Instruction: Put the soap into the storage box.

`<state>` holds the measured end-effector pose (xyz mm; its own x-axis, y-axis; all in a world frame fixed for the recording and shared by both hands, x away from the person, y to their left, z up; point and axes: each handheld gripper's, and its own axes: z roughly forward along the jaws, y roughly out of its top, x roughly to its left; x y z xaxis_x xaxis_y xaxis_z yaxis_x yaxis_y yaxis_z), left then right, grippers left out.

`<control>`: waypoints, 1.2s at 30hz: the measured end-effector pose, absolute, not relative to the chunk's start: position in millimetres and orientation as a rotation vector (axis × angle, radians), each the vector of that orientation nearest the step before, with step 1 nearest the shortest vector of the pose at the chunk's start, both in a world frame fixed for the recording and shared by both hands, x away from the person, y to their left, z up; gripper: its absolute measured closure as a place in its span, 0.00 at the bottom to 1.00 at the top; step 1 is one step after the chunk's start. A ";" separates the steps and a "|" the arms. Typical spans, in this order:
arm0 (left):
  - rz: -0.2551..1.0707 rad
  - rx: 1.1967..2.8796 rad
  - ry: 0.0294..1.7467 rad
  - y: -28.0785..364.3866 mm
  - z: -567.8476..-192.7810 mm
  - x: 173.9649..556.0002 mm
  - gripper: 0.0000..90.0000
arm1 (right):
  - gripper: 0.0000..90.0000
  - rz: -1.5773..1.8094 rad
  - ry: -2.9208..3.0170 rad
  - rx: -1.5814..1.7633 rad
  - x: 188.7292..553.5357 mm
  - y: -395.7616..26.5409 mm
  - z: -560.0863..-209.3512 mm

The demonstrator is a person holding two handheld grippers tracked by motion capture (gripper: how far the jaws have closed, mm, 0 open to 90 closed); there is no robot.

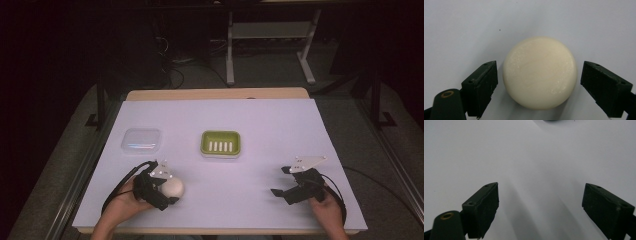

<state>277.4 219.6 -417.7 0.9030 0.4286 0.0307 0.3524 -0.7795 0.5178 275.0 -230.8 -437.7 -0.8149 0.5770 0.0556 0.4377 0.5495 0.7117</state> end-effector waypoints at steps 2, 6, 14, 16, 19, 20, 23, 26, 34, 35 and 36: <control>0.197 2.548 0.563 219.9 -418.4 278.1 0.16 | 0.15 1.117 2.600 0.859 275.0 -230.6 -437.7; 0.186 2.558 0.566 218.2 -420.8 279.1 0.16 | 0.15 1.117 2.603 0.856 275.1 -230.2 -437.9; 0.160 2.564 0.581 214.5 -425.8 280.9 0.17 | 0.15 1.119 2.603 0.855 275.0 -230.0 -437.7; 0.155 2.567 0.588 214.8 -426.9 281.5 0.18 | 0.15 1.121 2.604 0.855 274.9 -230.1 -437.7; 0.138 2.565 0.592 215.2 -428.1 282.4 0.21 | 0.15 1.120 2.603 0.854 275.0 -230.3 -437.8; 0.134 2.568 0.594 215.0 -428.5 282.5 0.22 | 0.15 1.120 2.604 0.853 275.0 -230.3 -437.8; 0.138 2.567 0.601 214.5 -429.3 282.6 0.24 | 0.15 1.126 2.604 0.855 274.6 -230.2 -437.6; 0.138 2.571 0.600 215.0 -429.4 283.1 0.25 | 0.15 1.123 2.601 0.854 274.8 -230.3 -437.8; 0.149 2.577 0.602 213.8 -430.5 282.9 0.26 | 0.15 1.126 2.598 0.856 274.5 -230.8 -437.4; 0.149 2.578 0.604 213.7 -430.3 282.8 0.26 | 0.15 1.127 2.597 0.856 274.5 -230.8 -437.4; 0.148 2.577 0.605 213.7 -430.4 282.9 0.26 | 0.15 1.127 2.596 0.856 274.5 -230.9 -437.4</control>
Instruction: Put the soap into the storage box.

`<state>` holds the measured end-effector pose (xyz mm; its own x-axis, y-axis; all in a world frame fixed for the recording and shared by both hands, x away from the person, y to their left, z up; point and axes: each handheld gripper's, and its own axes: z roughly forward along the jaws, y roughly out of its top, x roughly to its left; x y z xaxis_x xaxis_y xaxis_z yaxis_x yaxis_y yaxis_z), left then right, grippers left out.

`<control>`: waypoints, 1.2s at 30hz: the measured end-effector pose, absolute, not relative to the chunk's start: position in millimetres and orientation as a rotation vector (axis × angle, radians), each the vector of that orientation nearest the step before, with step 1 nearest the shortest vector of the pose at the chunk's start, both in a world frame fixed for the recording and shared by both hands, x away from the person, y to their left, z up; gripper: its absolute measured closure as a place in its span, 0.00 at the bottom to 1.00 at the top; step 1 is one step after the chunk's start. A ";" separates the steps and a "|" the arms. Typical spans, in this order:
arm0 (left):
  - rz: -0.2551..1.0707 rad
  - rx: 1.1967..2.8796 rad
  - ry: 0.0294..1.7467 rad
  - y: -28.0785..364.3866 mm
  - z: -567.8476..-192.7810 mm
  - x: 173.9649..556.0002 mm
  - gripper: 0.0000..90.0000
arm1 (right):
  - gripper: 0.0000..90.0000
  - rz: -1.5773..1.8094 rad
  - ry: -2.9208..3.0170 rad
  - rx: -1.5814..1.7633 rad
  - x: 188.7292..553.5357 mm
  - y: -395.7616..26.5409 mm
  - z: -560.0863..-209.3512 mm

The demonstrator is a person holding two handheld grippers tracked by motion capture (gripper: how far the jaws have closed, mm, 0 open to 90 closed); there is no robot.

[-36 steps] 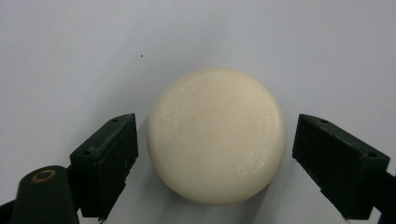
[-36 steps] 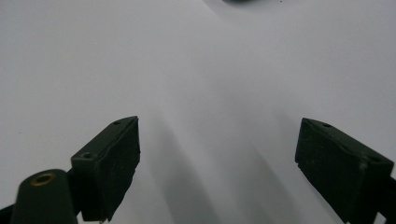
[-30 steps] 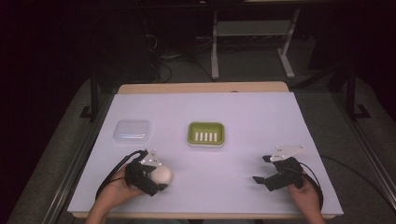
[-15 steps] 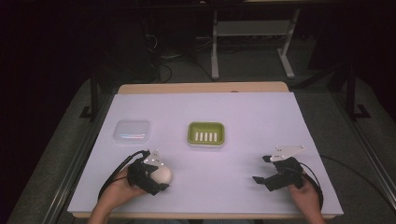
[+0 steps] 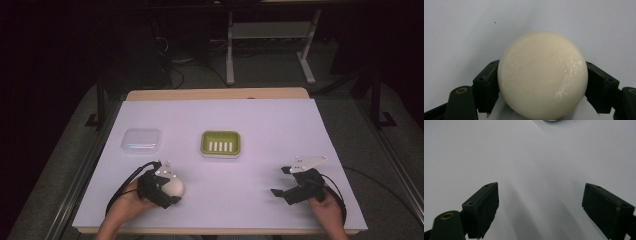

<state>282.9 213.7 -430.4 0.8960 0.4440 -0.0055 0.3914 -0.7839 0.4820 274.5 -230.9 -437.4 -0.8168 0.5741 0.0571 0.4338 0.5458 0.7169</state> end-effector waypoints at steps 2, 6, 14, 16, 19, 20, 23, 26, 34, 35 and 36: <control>0.146 2.576 0.609 213.6 -430.2 282.9 0.26 | 0.15 1.127 2.598 0.861 274.3 -231.1 -437.3; 0.128 2.574 0.606 211.8 -429.6 282.0 0.26 | 0.15 1.132 2.593 0.864 273.9 -231.7 -436.4; 0.134 2.552 0.601 211.6 -423.1 279.6 0.26 | 0.15 1.140 2.583 0.869 272.8 -233.4 -435.2; 0.141 2.553 0.589 211.2 -422.2 279.8 0.26 | 0.15 1.141 2.580 0.868 273.0 -233.6 -435.2; 0.144 2.547 0.577 209.0 -418.7 279.8 0.26 | 0.15 1.149 2.570 0.882 272.6 -234.5 -434.6; 0.133 2.539 0.587 208.2 -417.9 279.6 0.26 | 0.15 1.149 2.568 0.886 272.3 -234.8 -434.2; 0.130 2.530 0.577 205.4 -416.2 281.4 0.26 | 0.15 1.153 2.560 0.898 272.0 -235.7 -433.6; 0.126 2.530 0.572 201.4 -415.2 284.0 0.26 | 0.15 1.159 2.556 0.898 272.2 -236.8 -433.1; 0.100 2.534 0.562 193.4 -413.2 291.3 0.27 | 0.15 1.182 2.536 0.913 272.8 -240.5 -431.8; 0.098 2.531 0.565 192.4 -413.4 292.0 0.26 | 0.15 1.185 2.534 0.920 272.6 -240.7 -431.6; 0.098 2.531 0.565 192.4 -413.4 292.0 0.27 | 0.15 1.185 2.534 0.920 272.6 -240.7 -431.6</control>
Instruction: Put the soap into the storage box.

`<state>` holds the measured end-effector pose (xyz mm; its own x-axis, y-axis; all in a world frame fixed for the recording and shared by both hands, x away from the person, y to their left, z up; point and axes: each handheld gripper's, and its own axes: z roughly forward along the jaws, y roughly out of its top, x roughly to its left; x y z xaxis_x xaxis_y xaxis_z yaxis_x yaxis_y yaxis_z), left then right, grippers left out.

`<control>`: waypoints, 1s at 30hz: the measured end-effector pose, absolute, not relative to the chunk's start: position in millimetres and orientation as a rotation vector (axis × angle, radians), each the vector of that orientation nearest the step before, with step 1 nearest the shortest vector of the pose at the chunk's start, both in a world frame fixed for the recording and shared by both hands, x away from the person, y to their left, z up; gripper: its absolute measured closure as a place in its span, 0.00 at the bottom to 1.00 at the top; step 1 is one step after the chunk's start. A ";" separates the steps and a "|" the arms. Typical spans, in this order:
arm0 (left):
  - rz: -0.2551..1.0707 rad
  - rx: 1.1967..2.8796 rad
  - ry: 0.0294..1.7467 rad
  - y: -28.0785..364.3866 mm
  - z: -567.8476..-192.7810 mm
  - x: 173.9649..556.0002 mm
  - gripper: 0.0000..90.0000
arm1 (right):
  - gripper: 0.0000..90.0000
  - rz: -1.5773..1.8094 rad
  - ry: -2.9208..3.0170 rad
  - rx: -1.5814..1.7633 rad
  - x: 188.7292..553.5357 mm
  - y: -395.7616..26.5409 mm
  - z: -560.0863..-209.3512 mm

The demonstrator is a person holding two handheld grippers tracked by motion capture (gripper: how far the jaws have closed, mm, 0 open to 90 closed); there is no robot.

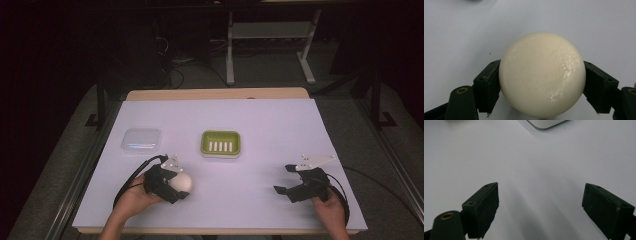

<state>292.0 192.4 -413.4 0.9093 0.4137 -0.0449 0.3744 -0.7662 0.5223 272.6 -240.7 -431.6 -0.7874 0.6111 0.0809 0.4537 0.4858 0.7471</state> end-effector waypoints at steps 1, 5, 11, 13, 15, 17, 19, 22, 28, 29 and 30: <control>0.094 2.533 0.565 190.7 -412.7 293.9 0.27 | 0.15 1.187 2.530 0.919 272.9 -241.5 -431.4; 0.091 2.537 0.560 185.6 -411.8 297.8 0.27 | 0.15 1.191 2.523 0.931 272.8 -243.3 -431.2; 0.088 2.528 0.558 182.1 -405.6 303.2 0.27 | 0.15 1.204 2.506 0.951 273.4 -246.9 -430.7; 0.090 2.532 0.552 182.0 -402.4 305.4 0.27 | 0.15 1.207 2.500 0.957 273.4 -247.7 -430.7; 0.092 2.512 0.560 181.2 -400.0 307.1 0.27 | 0.15 1.216 2.495 0.965 273.6 -248.8 -430.8; 0.091 2.514 0.562 180.6 -398.7 307.7 0.27 | 0.15 1.213 2.493 0.963 273.9 -249.8 -431.1; 0.092 2.506 0.560 177.8 -396.5 310.1 0.27 | 0.15 1.210 2.491 0.967 273.9 -249.7 -430.8; 0.090 2.512 0.549 175.9 -394.9 312.3 0.27 | 0.15 1.208 2.486 0.969 273.6 -248.9 -430.3; 0.082 2.520 0.544 168.2 -391.5 318.9 0.27 | 0.15 1.199 2.479 0.971 272.6 -246.3 -429.9; 0.082 2.520 0.544 168.2 -391.5 318.9 0.27 | 0.15 1.199 2.479 0.971 272.6 -246.3 -429.9; 0.088 2.522 0.541 166.5 -390.1 320.2 0.27 | 0.15 1.198 2.478 0.963 272.6 -246.8 -429.5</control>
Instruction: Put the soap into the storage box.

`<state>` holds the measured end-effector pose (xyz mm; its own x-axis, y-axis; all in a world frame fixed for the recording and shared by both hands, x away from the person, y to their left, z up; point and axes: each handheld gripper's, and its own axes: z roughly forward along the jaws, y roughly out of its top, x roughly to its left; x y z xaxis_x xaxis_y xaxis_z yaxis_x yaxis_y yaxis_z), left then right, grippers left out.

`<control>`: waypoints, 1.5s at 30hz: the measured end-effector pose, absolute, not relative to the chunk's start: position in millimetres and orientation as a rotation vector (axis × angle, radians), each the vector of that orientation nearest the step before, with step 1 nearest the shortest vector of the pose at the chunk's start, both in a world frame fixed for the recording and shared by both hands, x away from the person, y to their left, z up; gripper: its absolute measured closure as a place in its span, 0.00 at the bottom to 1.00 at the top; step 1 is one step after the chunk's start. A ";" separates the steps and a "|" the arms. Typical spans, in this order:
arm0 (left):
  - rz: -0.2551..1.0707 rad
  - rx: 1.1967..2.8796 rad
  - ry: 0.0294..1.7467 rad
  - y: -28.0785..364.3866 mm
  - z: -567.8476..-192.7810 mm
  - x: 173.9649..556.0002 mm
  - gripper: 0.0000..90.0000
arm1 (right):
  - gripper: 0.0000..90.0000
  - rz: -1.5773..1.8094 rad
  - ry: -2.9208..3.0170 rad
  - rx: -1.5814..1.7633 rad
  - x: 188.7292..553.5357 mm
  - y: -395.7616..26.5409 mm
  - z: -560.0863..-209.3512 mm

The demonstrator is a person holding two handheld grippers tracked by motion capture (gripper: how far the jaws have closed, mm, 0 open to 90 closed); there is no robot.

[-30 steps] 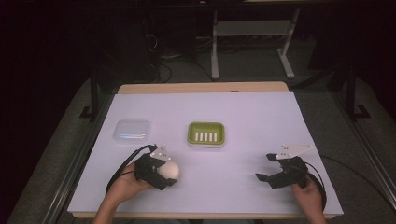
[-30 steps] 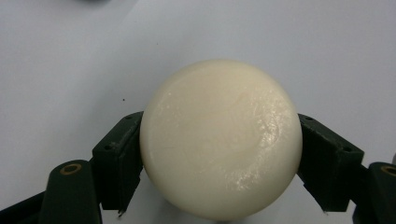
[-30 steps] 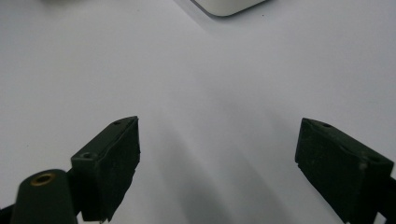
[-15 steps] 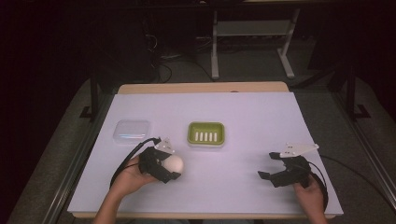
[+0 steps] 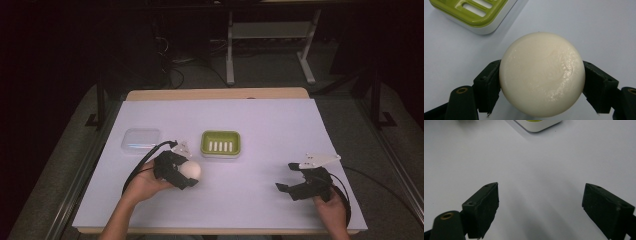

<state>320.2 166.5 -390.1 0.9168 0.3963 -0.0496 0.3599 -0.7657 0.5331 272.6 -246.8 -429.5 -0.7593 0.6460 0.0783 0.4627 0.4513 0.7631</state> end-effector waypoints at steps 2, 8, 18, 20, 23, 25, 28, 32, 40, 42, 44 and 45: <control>0.088 2.526 0.535 164.9 -387.7 321.9 0.27 | 0.15 1.197 2.474 0.965 272.2 -247.2 -429.0; 0.091 2.528 0.541 161.4 -384.2 327.2 0.27 | 0.15 1.189 2.479 0.960 271.6 -247.0 -429.3; 0.077 2.550 0.524 149.1 -385.9 336.3 0.27 | 0.15 1.181 2.473 0.950 269.7 -246.5 -427.6; 0.073 2.555 0.518 146.4 -385.9 338.2 0.27 | 0.15 1.177 2.471 0.956 269.1 -246.4 -427.8; 0.072 2.546 0.517 143.1 -385.2 340.6 0.27 | 0.15 1.170 2.472 0.964 269.1 -246.2 -427.8; 0.066 2.543 0.513 138.5 -383.0 343.1 0.27 | 0.15 1.171 2.469 0.967 268.7 -246.9 -427.1; 0.067 2.542 0.502 132.6 -380.0 345.5 0.27 | 0.15 1.178 2.466 0.985 269.2 -247.8 -427.3; 0.070 2.542 0.489 125.9 -376.7 347.7 0.27 | 0.15 1.175 2.468 0.999 269.8 -247.7 -428.2; 0.067 2.555 0.482 122.2 -374.5 355.4 0.27 | 0.15 1.176 2.465 0.992 269.6 -246.1 -427.6; 0.060 2.541 0.493 121.7 -373.4 357.1 0.27 | 0.15 1.175 2.467 0.999 269.9 -246.3 -427.7; 0.063 2.541 0.498 120.4 -372.1 360.2 0.27 | 0.15 1.178 2.467 1.007 270.2 -246.3 -427.5; 0.064 2.542 0.501 119.7 -371.8 361.3 0.27 | 0.15 1.179 2.467 1.011 270.1 -246.1 -427.2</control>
<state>361.3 119.7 -371.8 0.9297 0.3640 -0.0564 0.3383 -0.7832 0.5217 270.1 -246.1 -427.2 -0.7368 0.6705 0.0867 0.4886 0.4395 0.7537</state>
